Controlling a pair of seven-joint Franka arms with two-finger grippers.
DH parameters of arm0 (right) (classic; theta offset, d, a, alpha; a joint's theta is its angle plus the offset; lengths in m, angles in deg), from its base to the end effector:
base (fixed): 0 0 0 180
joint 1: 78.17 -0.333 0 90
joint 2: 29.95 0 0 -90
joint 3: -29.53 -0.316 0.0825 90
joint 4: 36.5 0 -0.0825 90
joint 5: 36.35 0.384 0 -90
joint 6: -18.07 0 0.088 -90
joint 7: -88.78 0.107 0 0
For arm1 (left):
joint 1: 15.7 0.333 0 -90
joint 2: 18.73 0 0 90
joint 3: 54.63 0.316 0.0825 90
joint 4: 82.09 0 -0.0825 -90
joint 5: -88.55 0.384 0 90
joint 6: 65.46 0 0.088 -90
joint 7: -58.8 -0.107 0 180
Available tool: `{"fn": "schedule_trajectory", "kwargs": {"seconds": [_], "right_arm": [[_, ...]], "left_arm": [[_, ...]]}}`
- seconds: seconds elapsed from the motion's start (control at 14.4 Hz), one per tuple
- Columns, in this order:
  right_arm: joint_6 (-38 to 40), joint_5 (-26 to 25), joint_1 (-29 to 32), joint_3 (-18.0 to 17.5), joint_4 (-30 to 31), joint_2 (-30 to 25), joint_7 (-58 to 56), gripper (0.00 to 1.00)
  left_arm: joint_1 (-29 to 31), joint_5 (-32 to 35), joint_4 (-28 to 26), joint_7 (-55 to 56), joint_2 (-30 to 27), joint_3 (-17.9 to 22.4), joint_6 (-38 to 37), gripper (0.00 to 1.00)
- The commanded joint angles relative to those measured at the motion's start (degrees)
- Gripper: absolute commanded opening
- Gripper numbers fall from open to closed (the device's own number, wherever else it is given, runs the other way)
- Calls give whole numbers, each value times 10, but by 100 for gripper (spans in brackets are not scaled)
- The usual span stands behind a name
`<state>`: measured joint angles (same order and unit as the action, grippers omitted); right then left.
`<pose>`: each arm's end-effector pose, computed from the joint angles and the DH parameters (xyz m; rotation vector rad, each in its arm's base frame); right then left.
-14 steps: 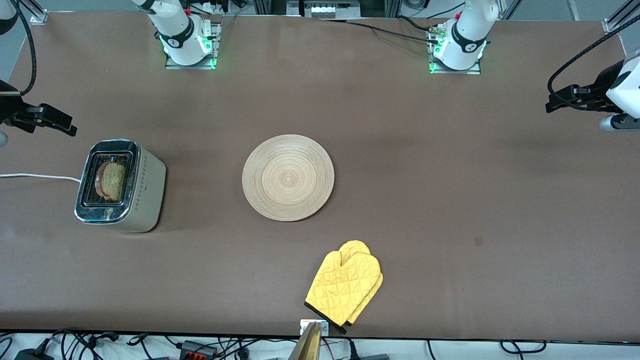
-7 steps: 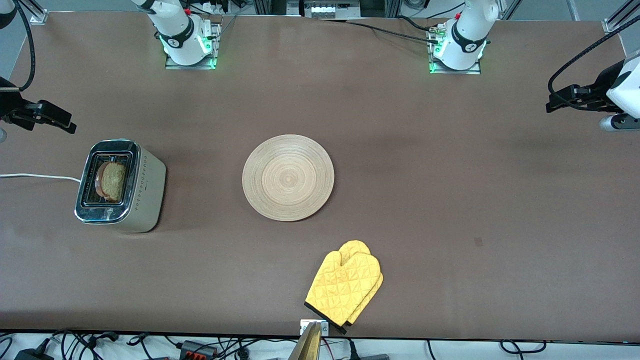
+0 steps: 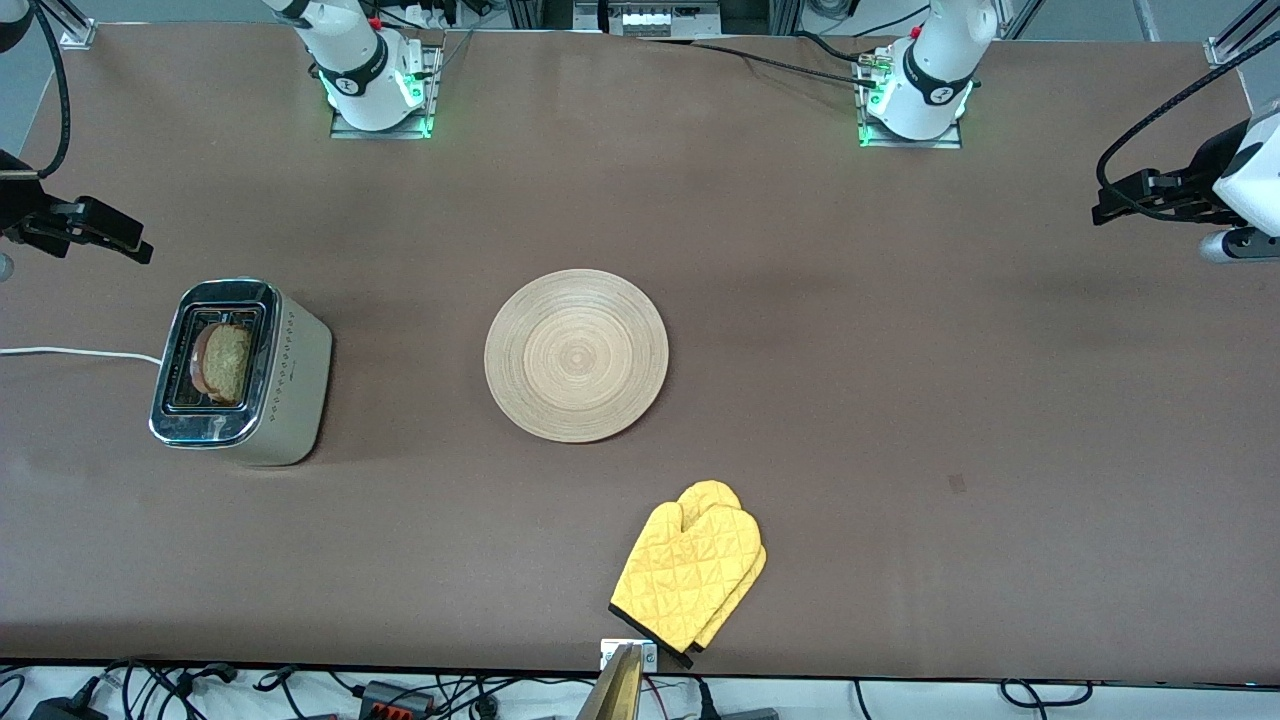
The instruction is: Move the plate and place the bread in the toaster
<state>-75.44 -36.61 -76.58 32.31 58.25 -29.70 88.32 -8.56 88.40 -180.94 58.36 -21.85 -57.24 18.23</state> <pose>0.5571 -0.0430 0.5881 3.1359 -0.1065 -0.0411 0.5177 0.0401 0.5737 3.1131 0.1117 -0.3283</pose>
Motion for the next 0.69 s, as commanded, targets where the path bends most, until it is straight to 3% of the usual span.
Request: {"fn": "schedule_trajectory", "kwargs": {"seconds": [0.0, 0.62], "right_arm": [[-27, -1, -4, 3, 25, -17, -5, 100], [-28, -1, -4, 2, 28, -16, -8, 100]], "left_arm": [[1, 1, 13, -2, 7, 1, -11, 100], [1, 0, 13, -1, 7, 1, -11, 100]]}}
